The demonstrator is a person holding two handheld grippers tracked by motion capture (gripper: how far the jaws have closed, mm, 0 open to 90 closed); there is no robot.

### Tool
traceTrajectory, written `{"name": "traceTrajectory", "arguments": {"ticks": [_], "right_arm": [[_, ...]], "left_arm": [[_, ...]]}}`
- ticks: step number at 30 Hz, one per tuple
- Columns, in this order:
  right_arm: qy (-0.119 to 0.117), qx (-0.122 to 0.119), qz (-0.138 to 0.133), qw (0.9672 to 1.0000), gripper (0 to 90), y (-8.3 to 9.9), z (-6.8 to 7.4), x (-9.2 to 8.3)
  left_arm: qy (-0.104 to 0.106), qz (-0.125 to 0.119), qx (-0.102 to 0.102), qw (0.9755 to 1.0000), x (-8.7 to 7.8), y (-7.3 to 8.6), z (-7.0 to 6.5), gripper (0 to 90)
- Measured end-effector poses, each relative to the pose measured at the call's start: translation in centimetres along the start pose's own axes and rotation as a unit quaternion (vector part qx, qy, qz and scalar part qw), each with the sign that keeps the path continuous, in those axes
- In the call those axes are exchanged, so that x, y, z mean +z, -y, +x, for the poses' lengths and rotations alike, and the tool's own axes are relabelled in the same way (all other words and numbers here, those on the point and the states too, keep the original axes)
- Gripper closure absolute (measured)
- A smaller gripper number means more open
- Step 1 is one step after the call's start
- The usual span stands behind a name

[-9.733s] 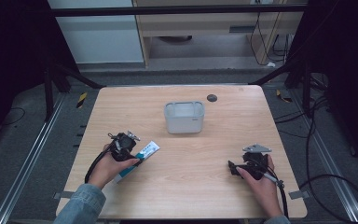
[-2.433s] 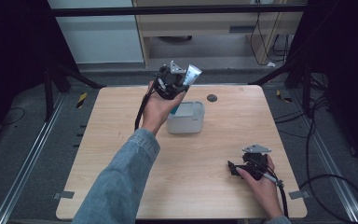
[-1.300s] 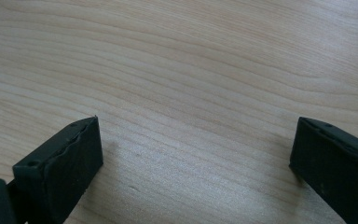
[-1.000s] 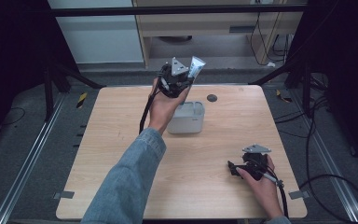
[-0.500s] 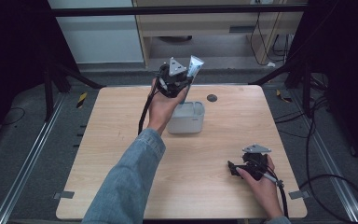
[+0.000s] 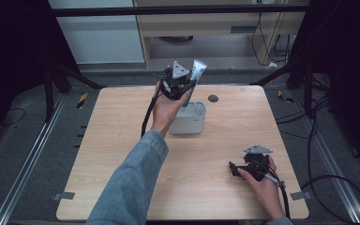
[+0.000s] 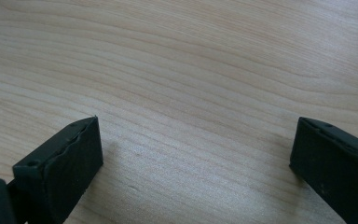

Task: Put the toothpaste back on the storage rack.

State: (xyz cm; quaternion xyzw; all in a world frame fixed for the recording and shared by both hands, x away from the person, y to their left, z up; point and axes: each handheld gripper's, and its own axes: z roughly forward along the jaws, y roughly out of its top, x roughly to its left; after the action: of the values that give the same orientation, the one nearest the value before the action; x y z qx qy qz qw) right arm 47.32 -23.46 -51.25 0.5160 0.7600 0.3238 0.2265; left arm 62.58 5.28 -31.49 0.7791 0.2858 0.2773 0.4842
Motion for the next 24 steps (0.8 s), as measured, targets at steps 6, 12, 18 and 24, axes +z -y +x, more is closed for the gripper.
{"name": "traceTrajectory", "arguments": {"ticks": [6,12,18,24], "right_arm": [[0.0,-0.001,-0.001,1.0,2.5,0.0,0.0,0.0],[0.0,-0.001,-0.001,1.0,2.6,0.0,0.0,0.0],[0.0,0.0,-0.001,1.0,2.5,0.0,0.0,0.0],[0.0,0.0,-0.001,1.0,2.5,0.0,0.0,0.0]], "left_arm": [[0.001,0.003,-0.004,1.0,0.4,0.5,0.0,78.2],[0.001,0.006,-0.006,1.0,0.5,1.0,0.1,78.2],[0.003,0.009,-0.005,0.9999,0.6,1.3,0.2,78.2],[0.004,0.012,-0.006,0.9999,0.9,1.7,0.1,78.2]]}}
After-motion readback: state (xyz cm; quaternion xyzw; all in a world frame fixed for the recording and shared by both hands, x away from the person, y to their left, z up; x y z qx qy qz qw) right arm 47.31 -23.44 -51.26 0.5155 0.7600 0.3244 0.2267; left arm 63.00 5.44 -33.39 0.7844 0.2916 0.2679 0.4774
